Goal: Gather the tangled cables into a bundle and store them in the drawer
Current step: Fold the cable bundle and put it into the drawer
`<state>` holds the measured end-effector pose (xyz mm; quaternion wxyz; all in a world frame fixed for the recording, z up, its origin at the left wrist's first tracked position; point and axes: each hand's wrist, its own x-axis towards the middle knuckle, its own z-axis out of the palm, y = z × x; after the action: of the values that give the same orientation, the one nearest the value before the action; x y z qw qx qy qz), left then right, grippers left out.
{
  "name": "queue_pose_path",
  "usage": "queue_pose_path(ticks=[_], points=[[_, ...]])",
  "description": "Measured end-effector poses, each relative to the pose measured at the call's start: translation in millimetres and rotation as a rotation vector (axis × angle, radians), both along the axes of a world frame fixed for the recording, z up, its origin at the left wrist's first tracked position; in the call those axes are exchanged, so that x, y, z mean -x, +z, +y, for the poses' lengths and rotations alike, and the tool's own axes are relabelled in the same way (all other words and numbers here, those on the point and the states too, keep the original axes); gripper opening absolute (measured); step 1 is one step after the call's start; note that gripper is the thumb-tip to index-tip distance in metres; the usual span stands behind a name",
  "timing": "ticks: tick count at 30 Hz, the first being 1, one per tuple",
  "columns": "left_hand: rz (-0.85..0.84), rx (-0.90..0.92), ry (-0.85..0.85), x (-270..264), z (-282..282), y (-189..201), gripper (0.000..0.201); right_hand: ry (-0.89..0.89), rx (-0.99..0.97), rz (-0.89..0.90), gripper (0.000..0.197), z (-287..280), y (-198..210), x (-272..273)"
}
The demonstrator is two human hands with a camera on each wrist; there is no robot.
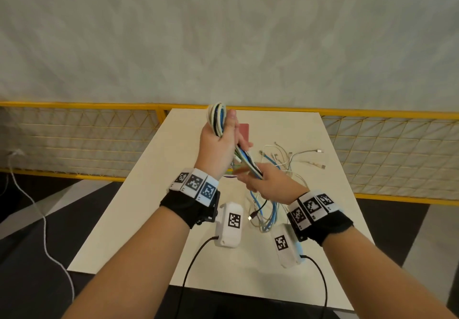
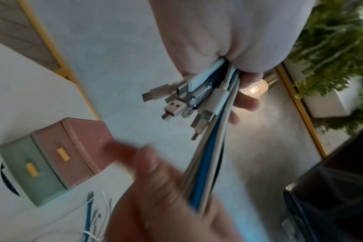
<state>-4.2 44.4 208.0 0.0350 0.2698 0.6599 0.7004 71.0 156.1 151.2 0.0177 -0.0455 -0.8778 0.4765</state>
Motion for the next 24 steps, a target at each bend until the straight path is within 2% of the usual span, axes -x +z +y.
queue_pose_path(ticks=[2,4,6,8,14,16,19,21,24], points=[[-0.011,-0.024,-0.004,7,-2,-2,0.037,0.011,-0.101,-0.068,0.02,4,-4,0],[-0.004,0.017,-0.004,10,-4,-5,0.042,0.074,-0.131,-0.004,0.008,0,4,2],[0.019,0.061,-0.021,9,-3,-4,0.052,0.092,-0.013,0.115,0.018,-10,9,10],[0.036,0.055,-0.035,9,-4,2,0.055,0.049,0.046,0.144,0.018,-21,12,15],[0.069,0.05,-0.112,32,-28,9,0.056,0.085,-0.096,-0.16,0.045,-3,-14,4],[0.086,0.154,-0.171,35,-37,4,0.056,0.034,-0.215,-0.197,0.041,9,-12,3],[0.069,0.422,-0.199,32,-37,-6,0.053,-0.123,-0.43,-0.109,0.009,18,0,13],[0.051,0.545,-0.205,28,-32,-12,0.046,-0.236,-0.501,-0.008,0.016,15,11,20],[0.082,0.652,-0.287,23,-27,-19,0.035,-0.268,-0.528,0.076,0.031,8,26,26]])
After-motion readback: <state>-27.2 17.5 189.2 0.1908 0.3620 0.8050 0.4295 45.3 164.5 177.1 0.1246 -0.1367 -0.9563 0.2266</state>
